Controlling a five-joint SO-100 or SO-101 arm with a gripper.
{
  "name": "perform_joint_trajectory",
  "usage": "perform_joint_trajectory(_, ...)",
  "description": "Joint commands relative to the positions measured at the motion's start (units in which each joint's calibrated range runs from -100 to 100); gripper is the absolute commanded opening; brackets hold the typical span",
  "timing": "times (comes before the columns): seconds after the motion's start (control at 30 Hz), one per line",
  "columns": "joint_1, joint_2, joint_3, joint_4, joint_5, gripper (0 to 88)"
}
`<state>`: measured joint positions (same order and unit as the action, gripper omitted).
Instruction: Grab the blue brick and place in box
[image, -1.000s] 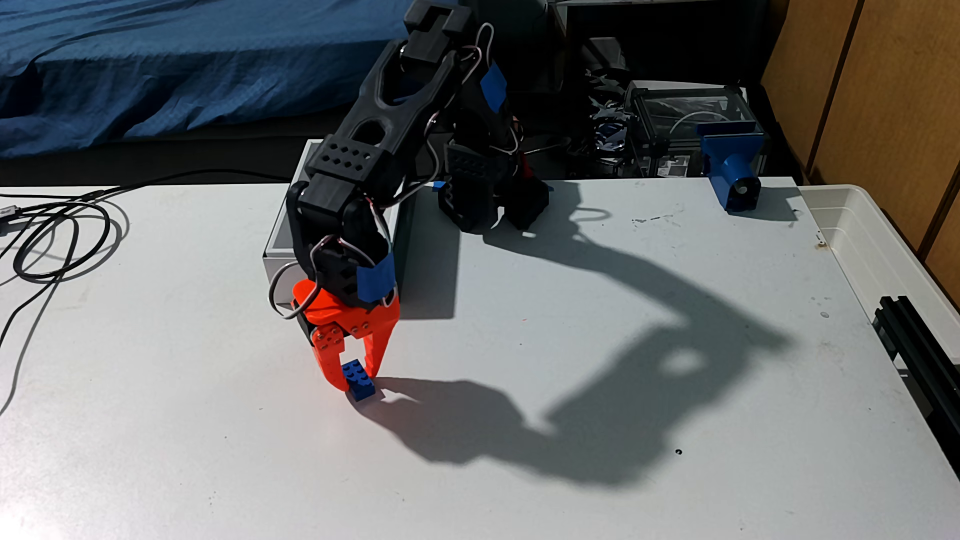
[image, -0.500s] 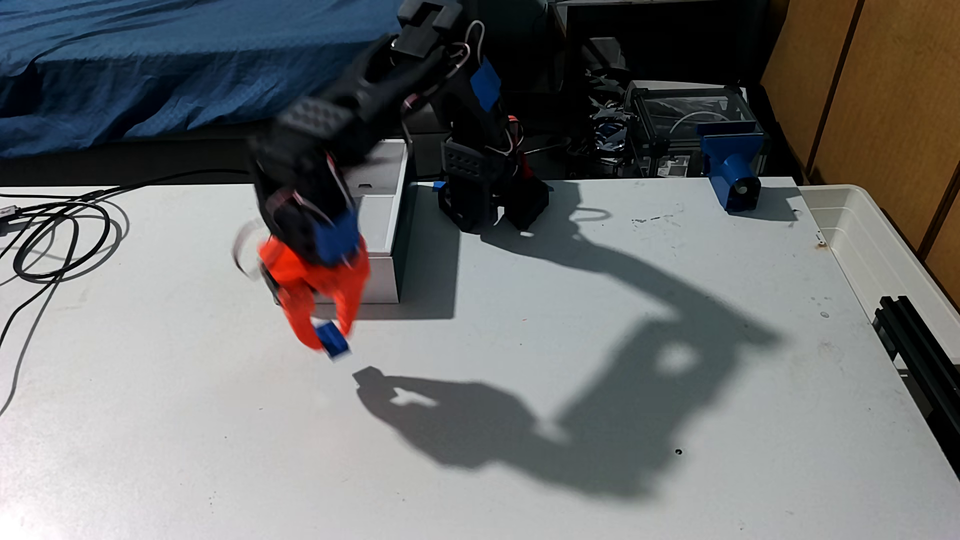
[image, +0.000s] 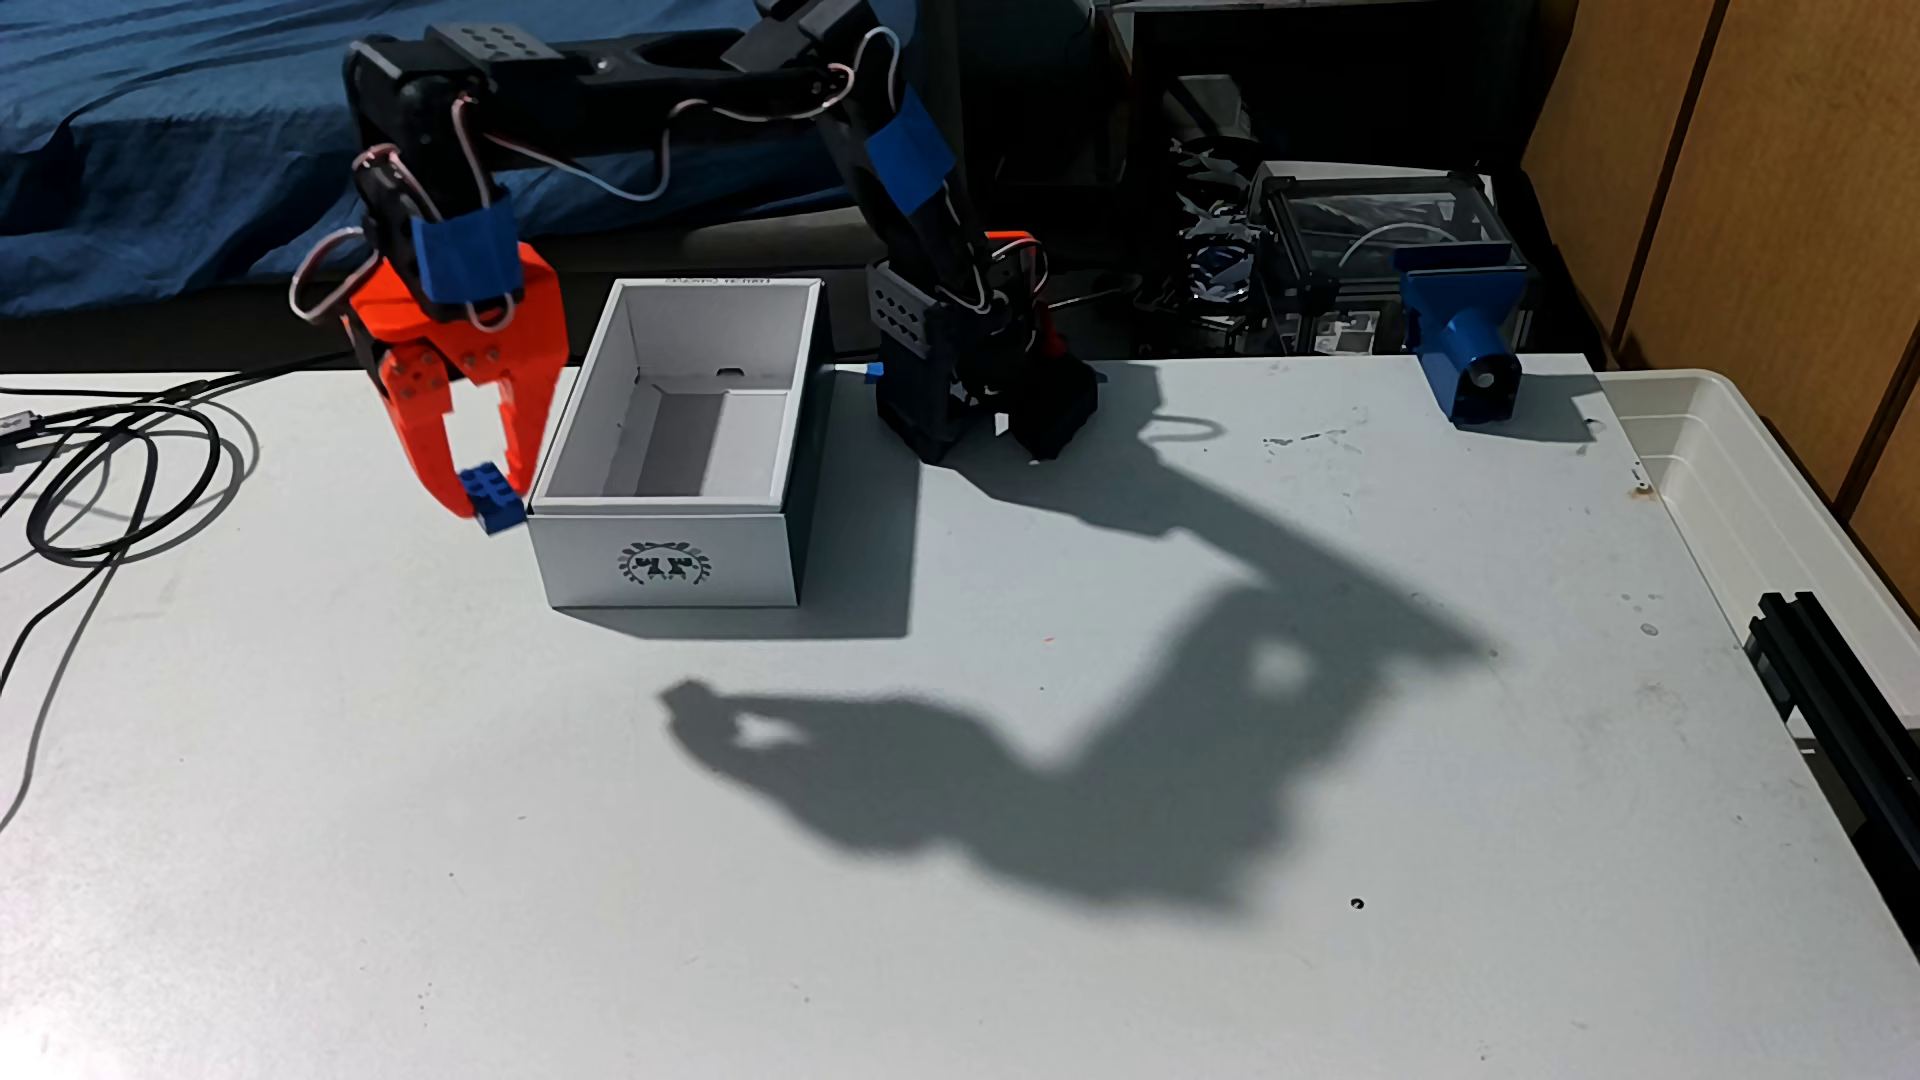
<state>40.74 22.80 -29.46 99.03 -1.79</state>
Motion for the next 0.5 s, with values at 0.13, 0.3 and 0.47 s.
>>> perform_joint_trajectory(0.13, 3.69, -10.25, 6.21, 0.62, 2.61, 1.3)
perform_joint_trajectory(0.3, 4.66, -21.32, 17.57, 0.62, 3.24, 1.3)
perform_joint_trajectory(0.47, 5.99, -30.29, 28.93, 0.45, 6.24, 1.3)
